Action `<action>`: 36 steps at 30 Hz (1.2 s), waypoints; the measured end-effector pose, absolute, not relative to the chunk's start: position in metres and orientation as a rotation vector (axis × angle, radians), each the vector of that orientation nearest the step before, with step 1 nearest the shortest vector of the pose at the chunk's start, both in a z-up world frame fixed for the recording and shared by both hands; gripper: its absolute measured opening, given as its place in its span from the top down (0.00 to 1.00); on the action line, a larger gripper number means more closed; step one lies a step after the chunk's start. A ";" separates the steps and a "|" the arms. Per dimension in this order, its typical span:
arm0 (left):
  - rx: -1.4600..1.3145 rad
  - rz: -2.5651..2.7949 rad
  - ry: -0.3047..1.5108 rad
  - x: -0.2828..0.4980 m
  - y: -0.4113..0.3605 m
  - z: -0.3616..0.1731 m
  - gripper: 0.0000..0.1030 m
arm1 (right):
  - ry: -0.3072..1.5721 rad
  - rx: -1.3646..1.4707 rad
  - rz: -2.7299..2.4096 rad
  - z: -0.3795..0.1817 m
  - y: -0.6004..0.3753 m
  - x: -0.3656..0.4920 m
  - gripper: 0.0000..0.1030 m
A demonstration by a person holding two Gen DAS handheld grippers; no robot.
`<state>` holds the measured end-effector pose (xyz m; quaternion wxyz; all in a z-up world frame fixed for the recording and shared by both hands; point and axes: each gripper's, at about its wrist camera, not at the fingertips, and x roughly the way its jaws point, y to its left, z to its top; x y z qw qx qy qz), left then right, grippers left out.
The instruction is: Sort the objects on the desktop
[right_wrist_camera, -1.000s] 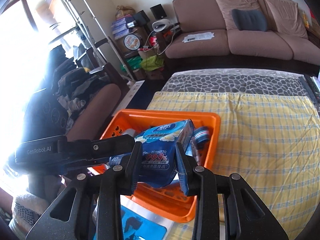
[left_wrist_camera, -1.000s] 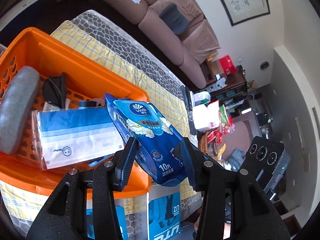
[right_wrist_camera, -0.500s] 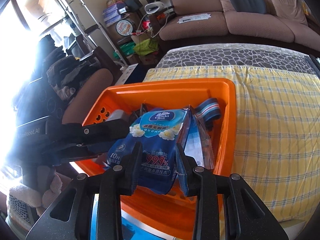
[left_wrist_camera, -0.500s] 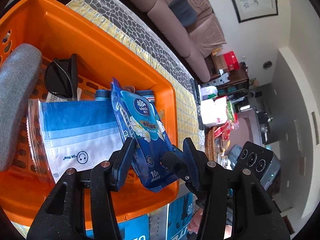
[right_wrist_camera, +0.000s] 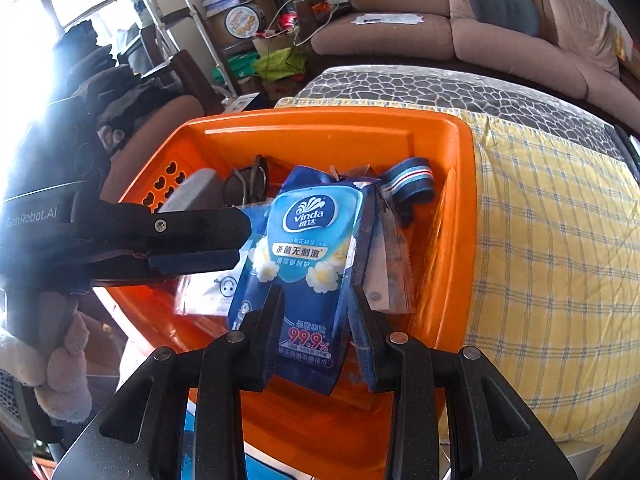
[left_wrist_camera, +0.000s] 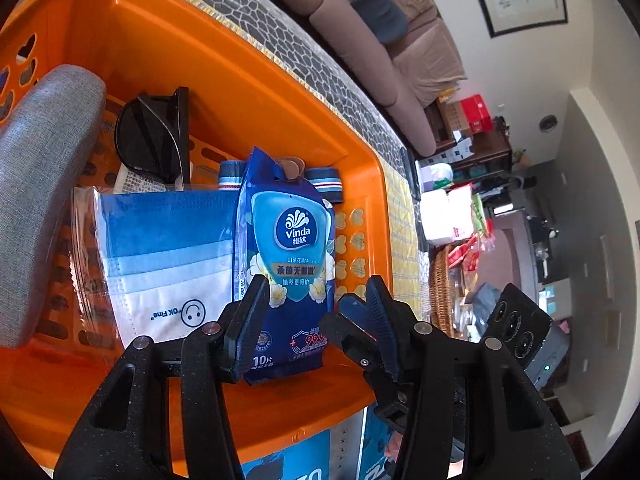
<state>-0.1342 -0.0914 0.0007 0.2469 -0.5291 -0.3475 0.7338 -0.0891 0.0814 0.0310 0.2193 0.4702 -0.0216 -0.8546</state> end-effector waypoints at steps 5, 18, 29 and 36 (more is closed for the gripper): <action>-1.441 2.067 -0.870 -0.126 -0.094 0.014 0.49 | -0.068 1.296 -2.377 0.035 0.081 -0.087 0.66; -1.435 2.203 -0.660 -0.084 -0.097 0.045 0.43 | -0.045 1.269 -2.457 0.062 0.096 -0.067 0.55; -1.431 2.344 -0.434 -0.050 -0.094 0.068 0.33 | -0.021 1.234 -2.490 0.078 0.098 -0.041 0.49; -1.404 2.399 -0.369 -0.031 -0.092 0.075 0.06 | -0.032 1.207 -2.515 0.083 0.101 -0.025 0.13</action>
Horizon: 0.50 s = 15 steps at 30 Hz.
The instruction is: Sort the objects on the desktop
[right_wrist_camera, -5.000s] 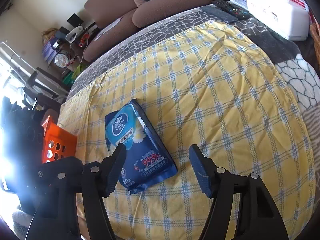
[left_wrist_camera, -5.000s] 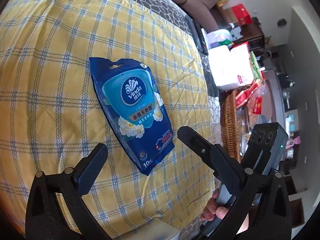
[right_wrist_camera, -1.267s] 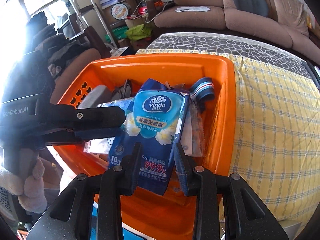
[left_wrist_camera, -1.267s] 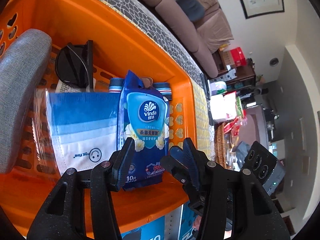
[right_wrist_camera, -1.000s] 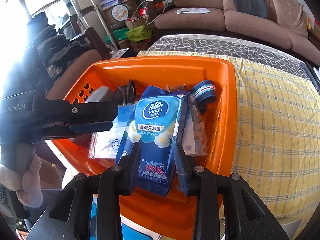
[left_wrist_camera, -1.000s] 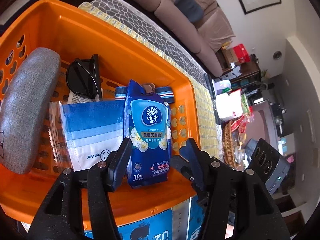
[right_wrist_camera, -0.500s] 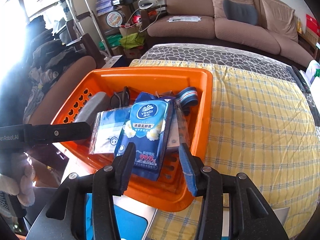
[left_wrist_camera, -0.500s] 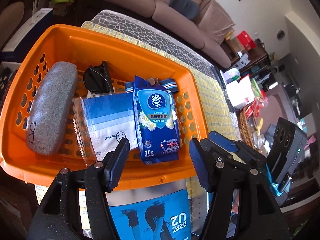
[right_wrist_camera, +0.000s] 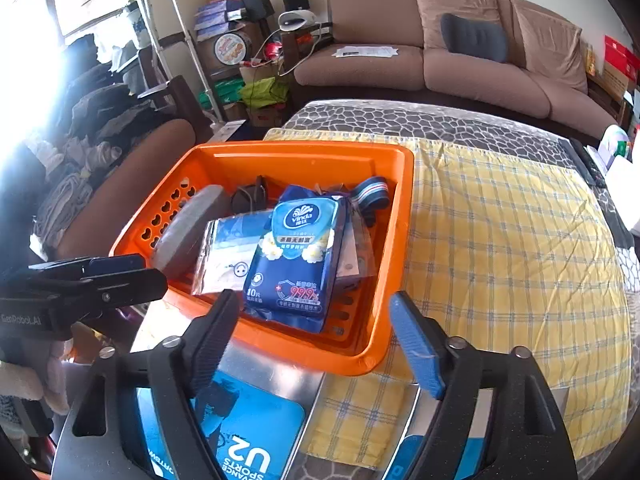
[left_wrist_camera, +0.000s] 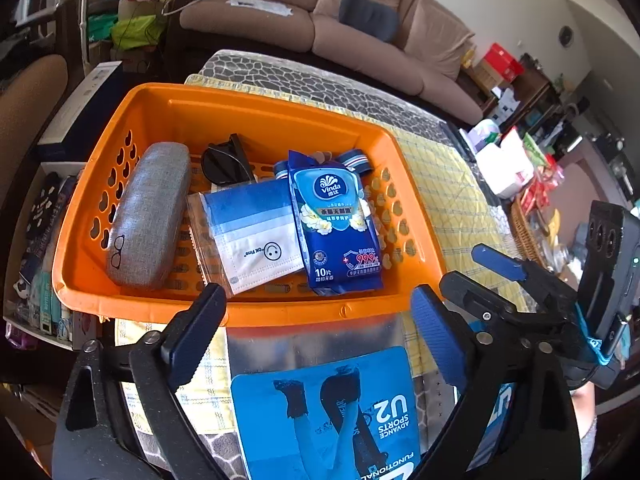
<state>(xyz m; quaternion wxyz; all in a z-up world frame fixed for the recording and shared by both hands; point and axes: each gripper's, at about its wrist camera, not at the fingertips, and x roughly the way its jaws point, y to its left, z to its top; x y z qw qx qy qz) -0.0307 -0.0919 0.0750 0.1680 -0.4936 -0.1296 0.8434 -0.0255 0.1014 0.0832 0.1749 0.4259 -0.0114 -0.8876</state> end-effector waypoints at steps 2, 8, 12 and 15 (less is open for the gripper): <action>-1.396 2.405 -0.359 -0.027 -0.089 0.077 0.00 | -0.036 1.202 -2.521 0.084 0.103 -0.022 0.09; -1.395 2.429 -0.315 -0.017 -0.084 0.080 0.00 | -0.020 1.189 -2.545 0.088 0.107 -0.010 0.00; -1.392 2.446 -0.290 -0.009 -0.077 0.080 0.00 | -0.006 1.192 -2.563 0.089 0.113 -0.003 0.00; -1.383 2.455 -0.274 -0.001 -0.070 0.079 0.00 | -0.011 1.192 -2.577 0.087 0.119 0.004 0.00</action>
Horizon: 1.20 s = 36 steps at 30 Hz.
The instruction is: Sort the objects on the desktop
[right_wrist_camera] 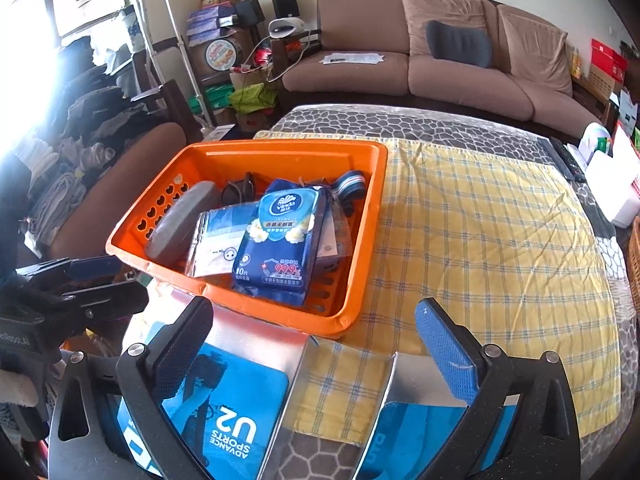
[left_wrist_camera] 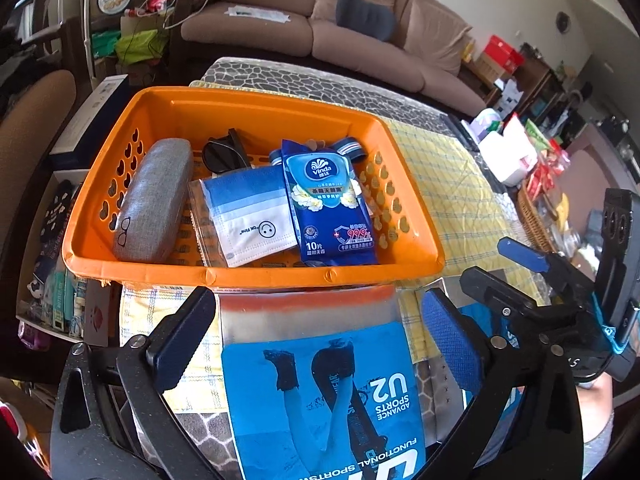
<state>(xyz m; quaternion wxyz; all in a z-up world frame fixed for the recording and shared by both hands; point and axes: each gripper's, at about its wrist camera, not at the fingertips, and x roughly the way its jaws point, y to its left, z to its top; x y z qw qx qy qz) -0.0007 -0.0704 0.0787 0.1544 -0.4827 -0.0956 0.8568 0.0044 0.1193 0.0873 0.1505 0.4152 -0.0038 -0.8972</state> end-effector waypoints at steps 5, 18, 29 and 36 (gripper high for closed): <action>-1.369 2.477 -0.212 0.010 -0.053 0.075 0.00 | -0.011 1.212 -2.612 0.081 0.135 0.017 0.00; -1.305 2.610 -0.125 0.023 -0.014 0.062 0.00 | -0.064 1.263 -2.730 0.064 0.204 0.039 0.00; -1.325 2.683 -0.030 0.017 0.006 0.031 0.00 | -0.068 1.325 -2.761 0.037 0.232 0.040 0.00; -1.360 2.702 -0.004 0.008 0.014 0.014 0.00 | -0.055 1.344 -2.767 0.023 0.238 0.033 0.00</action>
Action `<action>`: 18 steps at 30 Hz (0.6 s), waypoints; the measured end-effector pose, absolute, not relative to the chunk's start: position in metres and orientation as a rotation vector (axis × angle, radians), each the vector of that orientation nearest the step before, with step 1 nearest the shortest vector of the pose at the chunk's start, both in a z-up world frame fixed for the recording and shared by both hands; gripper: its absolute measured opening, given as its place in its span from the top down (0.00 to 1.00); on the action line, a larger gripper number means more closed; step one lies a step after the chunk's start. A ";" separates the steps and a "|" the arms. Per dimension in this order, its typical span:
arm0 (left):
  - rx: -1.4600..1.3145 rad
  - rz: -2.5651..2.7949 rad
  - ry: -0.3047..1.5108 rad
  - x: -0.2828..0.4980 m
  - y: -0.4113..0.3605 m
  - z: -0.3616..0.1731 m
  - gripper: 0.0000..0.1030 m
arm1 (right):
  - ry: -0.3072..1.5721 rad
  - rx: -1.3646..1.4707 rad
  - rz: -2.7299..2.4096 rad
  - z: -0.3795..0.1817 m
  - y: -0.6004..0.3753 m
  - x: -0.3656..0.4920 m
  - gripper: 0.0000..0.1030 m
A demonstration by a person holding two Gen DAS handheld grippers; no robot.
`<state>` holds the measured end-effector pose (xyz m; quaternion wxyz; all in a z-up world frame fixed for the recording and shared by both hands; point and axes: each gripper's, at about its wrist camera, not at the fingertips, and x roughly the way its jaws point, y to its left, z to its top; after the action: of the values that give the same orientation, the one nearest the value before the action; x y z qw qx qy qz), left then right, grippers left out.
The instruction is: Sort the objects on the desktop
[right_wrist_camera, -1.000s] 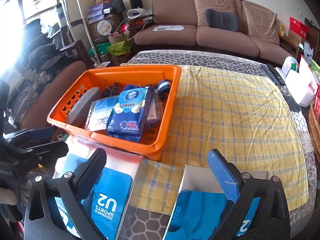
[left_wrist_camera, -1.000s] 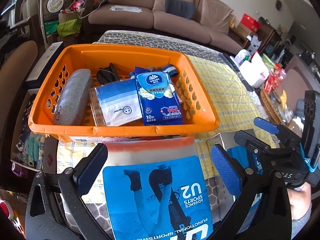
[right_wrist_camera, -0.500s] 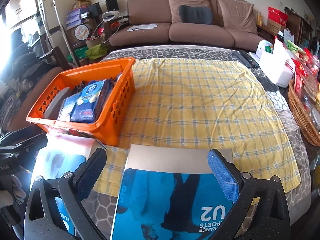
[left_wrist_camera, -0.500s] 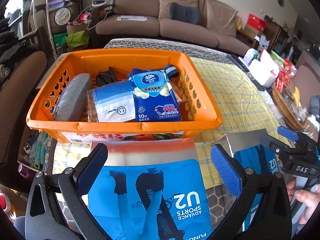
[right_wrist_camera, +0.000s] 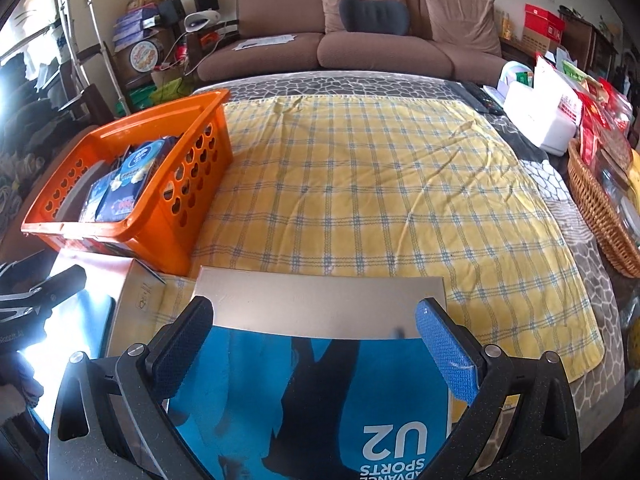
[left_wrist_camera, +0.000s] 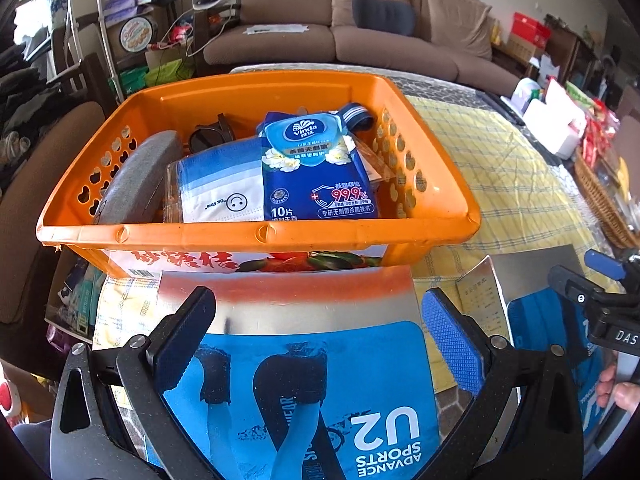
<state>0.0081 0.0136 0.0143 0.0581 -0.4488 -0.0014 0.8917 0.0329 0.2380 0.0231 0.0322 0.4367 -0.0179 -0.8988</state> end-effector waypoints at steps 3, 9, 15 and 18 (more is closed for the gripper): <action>-1.380 2.708 -0.006 0.005 0.015 0.008 0.00 | -0.041 1.347 -2.773 0.018 0.238 0.030 0.00; -1.418 2.715 -0.001 0.000 0.017 -0.004 0.00 | -0.040 1.370 -2.777 0.006 0.240 0.024 0.00; -1.447 2.720 0.039 -0.006 0.025 -0.007 0.00 | 0.031 1.375 -2.792 0.001 0.236 0.020 0.00; -1.452 2.734 0.025 -0.010 0.026 -0.007 0.00 | 0.028 1.379 -2.795 0.000 0.235 0.018 0.00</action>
<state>-0.0098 0.0261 -0.0074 0.0231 -0.4688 0.0079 0.8830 0.0180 0.2350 0.0002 0.0125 0.4424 0.0091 -0.8967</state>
